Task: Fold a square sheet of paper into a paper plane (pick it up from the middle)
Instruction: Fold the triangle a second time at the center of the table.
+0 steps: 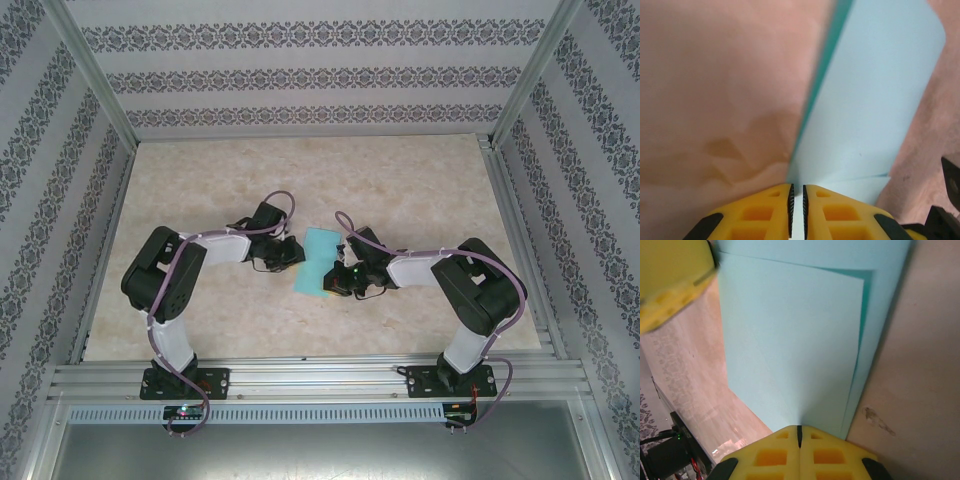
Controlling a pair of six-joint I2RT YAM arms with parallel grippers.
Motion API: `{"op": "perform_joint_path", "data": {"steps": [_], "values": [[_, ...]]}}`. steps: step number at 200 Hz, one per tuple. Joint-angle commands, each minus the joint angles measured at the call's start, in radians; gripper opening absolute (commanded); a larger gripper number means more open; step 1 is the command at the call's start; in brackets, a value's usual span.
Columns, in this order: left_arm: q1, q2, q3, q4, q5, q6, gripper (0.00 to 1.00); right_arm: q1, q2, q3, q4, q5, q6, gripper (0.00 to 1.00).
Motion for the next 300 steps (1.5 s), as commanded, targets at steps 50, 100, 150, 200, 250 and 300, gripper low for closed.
{"op": "perform_joint_path", "data": {"steps": [50, 100, 150, 200, 250, 300], "values": [[0.041, -0.068, 0.029, -0.051, 0.052, 0.055, 0.22, 0.004, 0.041, -0.004, -0.122, 0.066, -0.033, 0.04], [-0.036, -0.069, 0.048, -0.057, 0.128, 0.105, 0.21, 0.003, 0.021, 0.020, -0.141, 0.073, -0.044, 0.06], [-0.046, 0.040, 0.051, 0.009, 0.150, 0.073, 0.19, 0.001, 0.015, 0.025, -0.145, 0.067, -0.049, 0.07], [-0.046, 0.083, 0.056, -0.050, 0.037, 0.076, 0.15, 0.002, -0.025, -0.002, -0.124, 0.035, -0.039, 0.11], [-0.044, 0.086, 0.045, -0.055, 0.024, 0.073, 0.14, 0.000, -0.110, -0.094, -0.096, -0.001, -0.023, 0.12], [-0.047, 0.066, 0.042, -0.038, 0.071, 0.078, 0.17, -0.059, -0.194, -0.066, -0.121, 0.097, 0.003, 0.32]]}}
